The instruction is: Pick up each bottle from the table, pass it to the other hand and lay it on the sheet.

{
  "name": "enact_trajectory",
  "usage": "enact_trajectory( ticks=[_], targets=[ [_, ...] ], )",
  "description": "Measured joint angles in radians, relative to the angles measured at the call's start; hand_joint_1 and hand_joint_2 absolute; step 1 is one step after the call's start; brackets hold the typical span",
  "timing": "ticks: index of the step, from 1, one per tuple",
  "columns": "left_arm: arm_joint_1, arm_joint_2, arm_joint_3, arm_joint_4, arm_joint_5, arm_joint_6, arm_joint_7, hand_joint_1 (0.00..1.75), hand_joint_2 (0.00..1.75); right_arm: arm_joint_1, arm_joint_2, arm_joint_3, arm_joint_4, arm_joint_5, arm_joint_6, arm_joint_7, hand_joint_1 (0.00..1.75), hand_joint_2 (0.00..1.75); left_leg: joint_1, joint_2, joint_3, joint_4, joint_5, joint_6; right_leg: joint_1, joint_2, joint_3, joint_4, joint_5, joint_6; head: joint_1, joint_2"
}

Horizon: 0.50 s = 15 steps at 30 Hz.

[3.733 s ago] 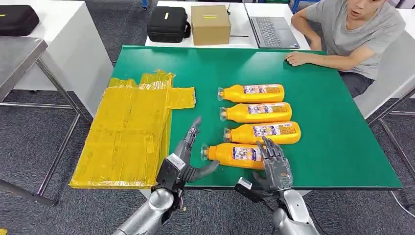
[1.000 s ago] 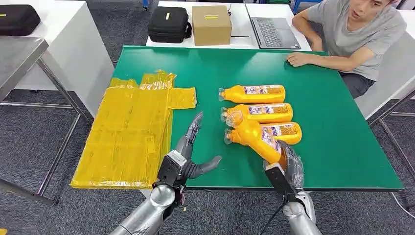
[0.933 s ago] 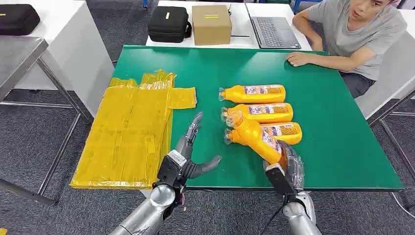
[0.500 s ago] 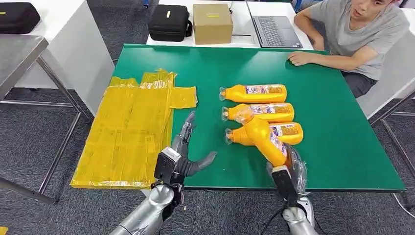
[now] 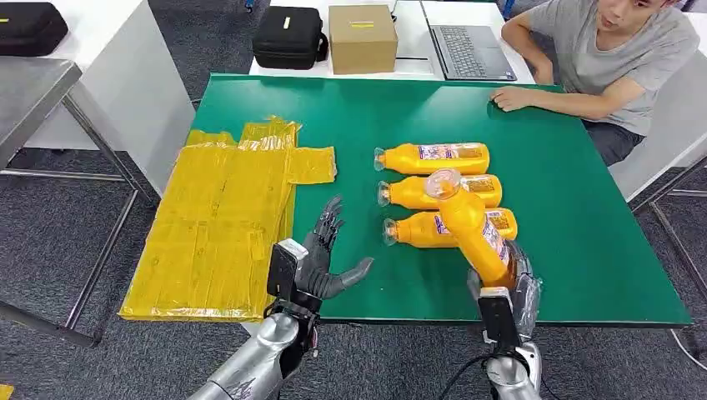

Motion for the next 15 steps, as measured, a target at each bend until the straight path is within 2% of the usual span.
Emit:
enact_trajectory(
  ticks=[15],
  targets=[
    [0.009,0.0,0.001,0.01,0.031,-0.017,0.008,0.0,1.75,0.005,-0.001,0.026,-0.046,-0.012,-0.011,0.0,1.75,1.75,0.0,0.0,-0.001,0.0,0.0,0.0,0.0,0.0,0.0,0.0,0.0,0.0,0.0,0.0]
  ],
)
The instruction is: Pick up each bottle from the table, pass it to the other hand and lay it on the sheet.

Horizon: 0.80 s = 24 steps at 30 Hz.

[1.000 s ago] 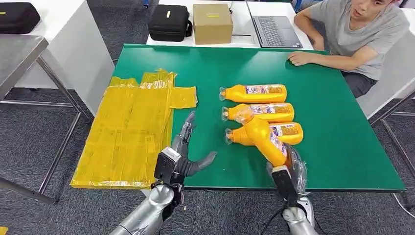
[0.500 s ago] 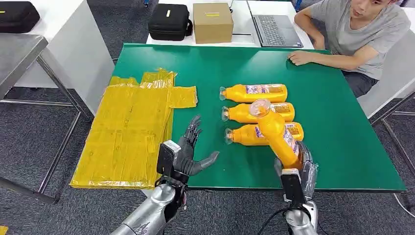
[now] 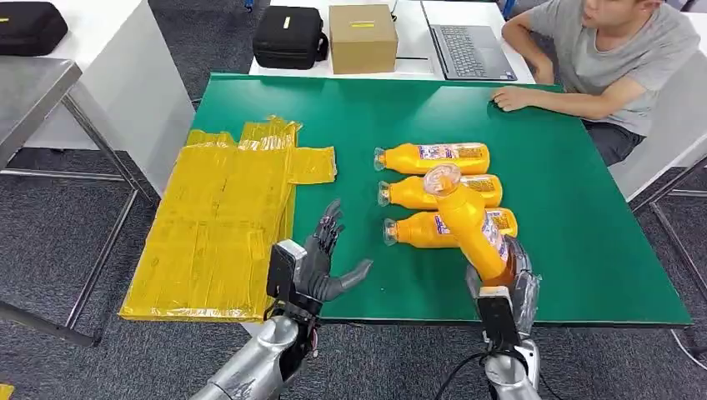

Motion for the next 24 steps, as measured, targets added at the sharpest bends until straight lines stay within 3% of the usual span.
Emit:
enact_trajectory(
  ticks=[24],
  targets=[
    [-0.01,-0.018,-0.007,0.0,0.023,-0.053,0.05,0.0,1.75,-0.022,0.045,0.069,-0.027,-0.021,-0.029,0.0,1.75,1.75,0.0,0.0,0.0,0.0,0.0,0.0,0.0,0.0,0.0,0.0,0.0,0.0,0.0,0.0]
  ],
)
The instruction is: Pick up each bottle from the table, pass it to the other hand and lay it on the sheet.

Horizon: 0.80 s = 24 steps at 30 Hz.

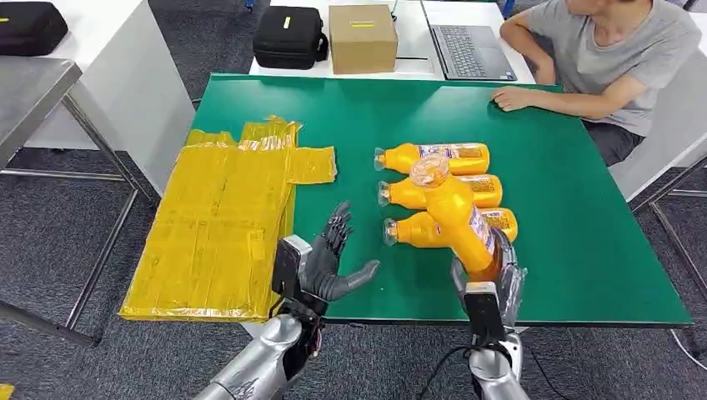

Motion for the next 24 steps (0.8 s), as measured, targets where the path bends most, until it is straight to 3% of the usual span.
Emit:
enact_trajectory(
  ticks=[7,24],
  targets=[
    [-0.003,-0.016,-0.03,0.018,0.009,-0.047,0.052,0.0,1.75,-0.011,0.024,0.018,0.0,0.005,0.0,0.0,1.75,1.75,0.0,0.0,0.0,0.0,0.0,0.0,0.0,0.0,0.0,0.0,0.0,0.0,0.001,0.0],
    [-0.029,-0.032,-0.054,0.058,0.027,-0.032,0.047,0.0,1.75,-0.014,0.061,0.045,0.002,0.042,-0.001,0.0,1.75,1.75,0.0,0.0,-0.001,0.0,0.0,0.0,0.0,0.0,-0.001,0.0,0.0,0.0,0.0,0.0]
  ],
)
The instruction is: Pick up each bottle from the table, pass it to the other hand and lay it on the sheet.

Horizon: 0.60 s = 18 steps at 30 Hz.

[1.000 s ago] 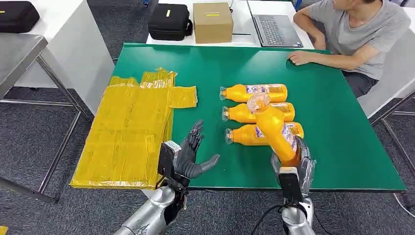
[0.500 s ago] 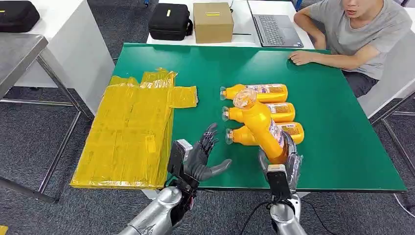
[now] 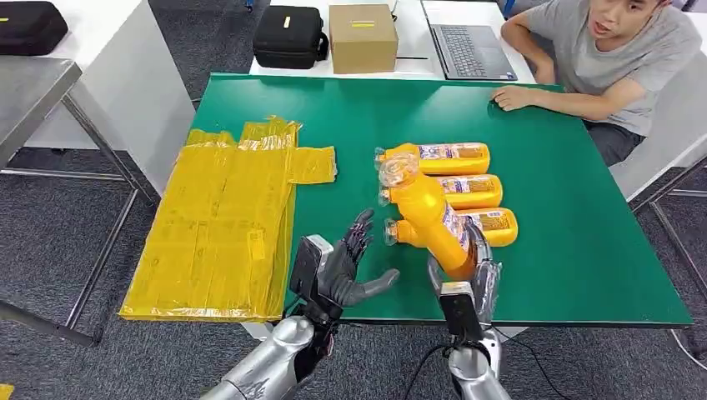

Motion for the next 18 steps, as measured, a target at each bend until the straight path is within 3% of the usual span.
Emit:
enact_trajectory(
  ticks=[18],
  targets=[
    [-0.009,-0.001,-0.002,0.008,0.012,0.052,-0.024,0.0,1.75,0.003,0.011,0.01,0.007,0.014,0.0,0.0,1.75,1.75,0.0,0.0,0.0,0.0,0.0,0.0,0.0,0.0,0.0,0.0,0.0,0.0,0.0,0.0]
  ],
)
